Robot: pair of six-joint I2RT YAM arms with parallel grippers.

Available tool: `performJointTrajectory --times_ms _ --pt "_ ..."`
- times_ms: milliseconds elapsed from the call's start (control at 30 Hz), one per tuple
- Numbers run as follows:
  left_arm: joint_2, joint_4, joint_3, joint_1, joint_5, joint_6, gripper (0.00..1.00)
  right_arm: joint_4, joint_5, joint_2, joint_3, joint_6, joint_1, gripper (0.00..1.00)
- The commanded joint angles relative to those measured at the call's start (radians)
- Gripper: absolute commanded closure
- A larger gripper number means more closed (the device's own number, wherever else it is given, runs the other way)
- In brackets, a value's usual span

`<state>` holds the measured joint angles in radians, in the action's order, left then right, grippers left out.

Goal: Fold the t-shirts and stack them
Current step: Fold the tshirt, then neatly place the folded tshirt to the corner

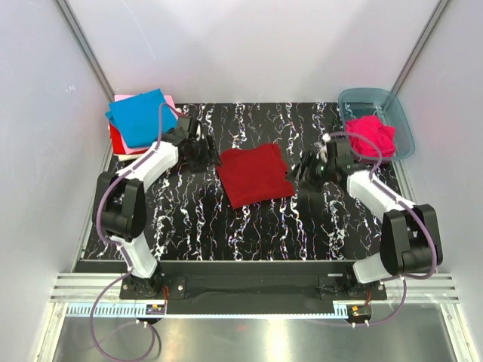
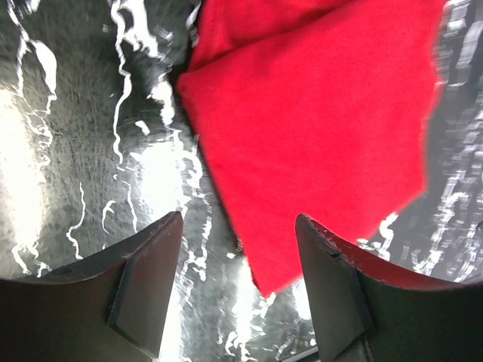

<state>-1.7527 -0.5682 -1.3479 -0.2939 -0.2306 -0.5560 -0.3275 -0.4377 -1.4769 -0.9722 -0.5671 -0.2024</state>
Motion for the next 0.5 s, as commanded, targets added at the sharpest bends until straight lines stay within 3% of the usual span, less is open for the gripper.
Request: performJointTrajectory --times_ms 0,133,333,467 --pt "-0.047 0.114 0.023 0.001 -0.018 0.015 0.34 0.227 -0.081 0.062 0.143 -0.042 -0.006 0.30" --pt "-0.077 0.181 0.064 -0.001 -0.012 0.001 0.30 0.378 -0.105 0.128 0.295 -0.054 -0.008 0.30" --pt "-0.136 0.346 0.158 -0.017 -0.075 -0.035 0.08 0.490 -0.117 0.194 0.398 -0.031 -0.006 0.29" --pt "-0.208 0.396 0.159 -0.039 -0.053 -0.064 0.05 0.518 -0.133 0.201 0.417 -0.031 -0.006 0.29"
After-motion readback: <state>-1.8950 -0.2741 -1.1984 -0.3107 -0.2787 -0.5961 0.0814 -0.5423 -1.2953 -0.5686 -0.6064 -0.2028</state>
